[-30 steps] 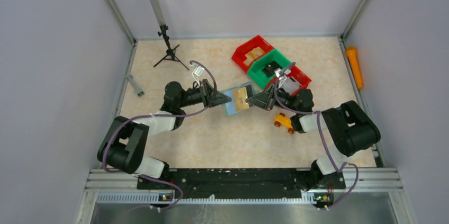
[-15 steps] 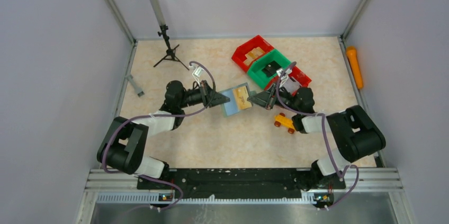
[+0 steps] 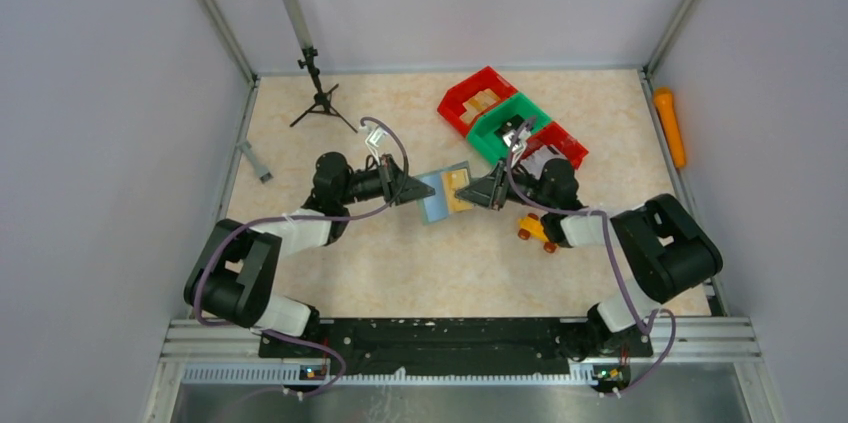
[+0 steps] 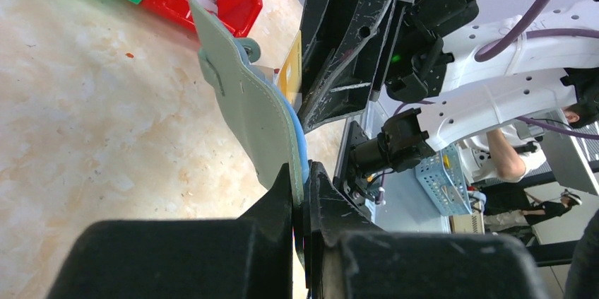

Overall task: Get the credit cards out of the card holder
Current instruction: Remove the credit card from the card holder.

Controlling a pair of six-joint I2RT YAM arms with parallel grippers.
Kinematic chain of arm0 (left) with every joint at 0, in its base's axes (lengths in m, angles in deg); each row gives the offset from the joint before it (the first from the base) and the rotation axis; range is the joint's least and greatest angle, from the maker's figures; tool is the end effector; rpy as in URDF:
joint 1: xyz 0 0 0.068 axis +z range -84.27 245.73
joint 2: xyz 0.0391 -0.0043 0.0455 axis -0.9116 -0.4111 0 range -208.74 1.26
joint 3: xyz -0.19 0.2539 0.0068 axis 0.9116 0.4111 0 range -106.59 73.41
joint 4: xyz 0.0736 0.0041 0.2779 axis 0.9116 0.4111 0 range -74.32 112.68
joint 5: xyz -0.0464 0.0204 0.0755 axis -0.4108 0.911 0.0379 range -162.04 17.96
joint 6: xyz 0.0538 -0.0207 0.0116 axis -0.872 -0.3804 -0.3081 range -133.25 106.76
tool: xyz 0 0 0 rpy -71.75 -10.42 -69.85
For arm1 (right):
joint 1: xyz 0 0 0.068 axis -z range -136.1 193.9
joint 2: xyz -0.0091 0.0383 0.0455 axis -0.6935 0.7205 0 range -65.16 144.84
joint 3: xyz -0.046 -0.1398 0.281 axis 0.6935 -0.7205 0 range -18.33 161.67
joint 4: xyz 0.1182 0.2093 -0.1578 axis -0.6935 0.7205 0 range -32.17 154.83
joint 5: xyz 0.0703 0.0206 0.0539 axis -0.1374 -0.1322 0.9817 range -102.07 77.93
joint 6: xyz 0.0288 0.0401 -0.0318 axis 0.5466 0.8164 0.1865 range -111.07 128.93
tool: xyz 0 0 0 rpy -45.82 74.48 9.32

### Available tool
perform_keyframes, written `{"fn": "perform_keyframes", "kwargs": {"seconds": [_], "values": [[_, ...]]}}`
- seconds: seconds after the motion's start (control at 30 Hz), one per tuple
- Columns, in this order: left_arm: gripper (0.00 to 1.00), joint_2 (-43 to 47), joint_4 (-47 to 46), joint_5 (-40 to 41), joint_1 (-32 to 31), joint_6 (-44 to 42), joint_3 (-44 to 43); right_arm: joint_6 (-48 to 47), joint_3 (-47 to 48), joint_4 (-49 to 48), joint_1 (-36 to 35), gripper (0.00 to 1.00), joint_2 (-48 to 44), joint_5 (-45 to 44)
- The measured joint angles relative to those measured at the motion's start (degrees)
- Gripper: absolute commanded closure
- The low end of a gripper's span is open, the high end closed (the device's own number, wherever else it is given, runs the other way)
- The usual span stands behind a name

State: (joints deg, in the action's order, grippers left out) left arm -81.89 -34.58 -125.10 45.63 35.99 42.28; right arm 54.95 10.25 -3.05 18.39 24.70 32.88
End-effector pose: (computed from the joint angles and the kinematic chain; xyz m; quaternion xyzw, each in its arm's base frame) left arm 0.2678 -0.1343 0.2398 0.1394 0.6999 -0.6180 0.3299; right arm 0.2641 0.1594 0.2122 -0.1484 0.6931 0.6007 0.3697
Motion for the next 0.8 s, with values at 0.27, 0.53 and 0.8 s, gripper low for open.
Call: {"fn": "perform_keyframes", "kwargs": {"seconds": [0.27,0.53,0.8], "values": [[1.0,-0.02,0.7,0.11,-0.11,-0.09,-0.02,-0.61,0.11,1.42,-0.22,1.0,0.31,-0.22],[1.0,2.49,20.15,12.48,-0.15,-9.62,-3.06,-3.96,-0.09,11.15,2.19,1.0,-3.69,-9.38],[1.0,5.88,32.26,22.93,-0.15,-15.69,-4.55,-7.58,-0.92,20.55,3.3,1.0,-11.45,-24.28]]}}
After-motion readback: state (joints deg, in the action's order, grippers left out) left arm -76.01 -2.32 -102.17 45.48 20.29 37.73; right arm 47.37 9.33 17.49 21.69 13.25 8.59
